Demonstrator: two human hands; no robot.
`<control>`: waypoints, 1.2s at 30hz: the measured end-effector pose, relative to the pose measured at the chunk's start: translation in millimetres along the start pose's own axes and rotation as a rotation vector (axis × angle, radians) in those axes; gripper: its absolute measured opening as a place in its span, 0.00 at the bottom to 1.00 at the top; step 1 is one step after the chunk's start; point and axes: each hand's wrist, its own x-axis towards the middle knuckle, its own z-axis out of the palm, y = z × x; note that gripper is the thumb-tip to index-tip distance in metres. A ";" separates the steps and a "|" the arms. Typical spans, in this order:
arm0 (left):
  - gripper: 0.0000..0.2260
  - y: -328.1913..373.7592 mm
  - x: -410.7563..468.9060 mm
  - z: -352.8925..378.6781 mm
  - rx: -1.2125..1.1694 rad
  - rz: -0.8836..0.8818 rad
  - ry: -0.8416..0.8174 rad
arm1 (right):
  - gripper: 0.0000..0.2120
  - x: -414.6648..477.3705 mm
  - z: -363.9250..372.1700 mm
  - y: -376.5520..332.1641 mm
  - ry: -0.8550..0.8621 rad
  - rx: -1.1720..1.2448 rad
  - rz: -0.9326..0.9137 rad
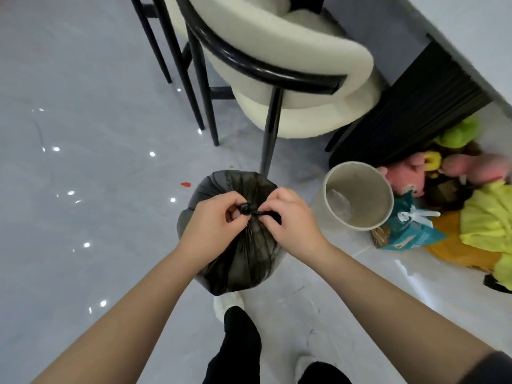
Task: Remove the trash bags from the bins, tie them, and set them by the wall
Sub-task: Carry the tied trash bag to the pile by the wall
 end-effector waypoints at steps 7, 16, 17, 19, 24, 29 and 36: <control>0.07 50.1 -28.0 -144.1 0.060 -0.035 -0.031 | 0.04 23.3 -60.2 -138.8 -0.009 -0.026 -0.026; 0.06 87.6 -27.4 -288.6 0.050 0.004 0.121 | 0.07 99.2 -98.4 -270.8 -0.050 0.017 -0.158; 0.05 88.8 -23.6 -300.1 0.048 0.013 0.128 | 0.08 109.4 -97.6 -280.0 -0.060 0.020 -0.183; 0.05 87.9 -12.5 -321.8 0.049 0.025 0.133 | 0.08 131.9 -93.1 -296.3 -0.075 0.020 -0.200; 0.06 68.9 41.2 -379.9 0.059 0.005 0.168 | 0.04 212.0 -78.0 -327.9 -0.023 0.126 -0.206; 0.06 38.8 112.0 -440.8 0.018 -0.077 0.198 | 0.05 314.5 -64.9 -357.1 -0.064 0.169 -0.184; 0.05 12.1 221.2 -534.3 0.063 -0.063 0.168 | 0.05 448.0 -58.8 -397.4 -0.082 0.156 -0.126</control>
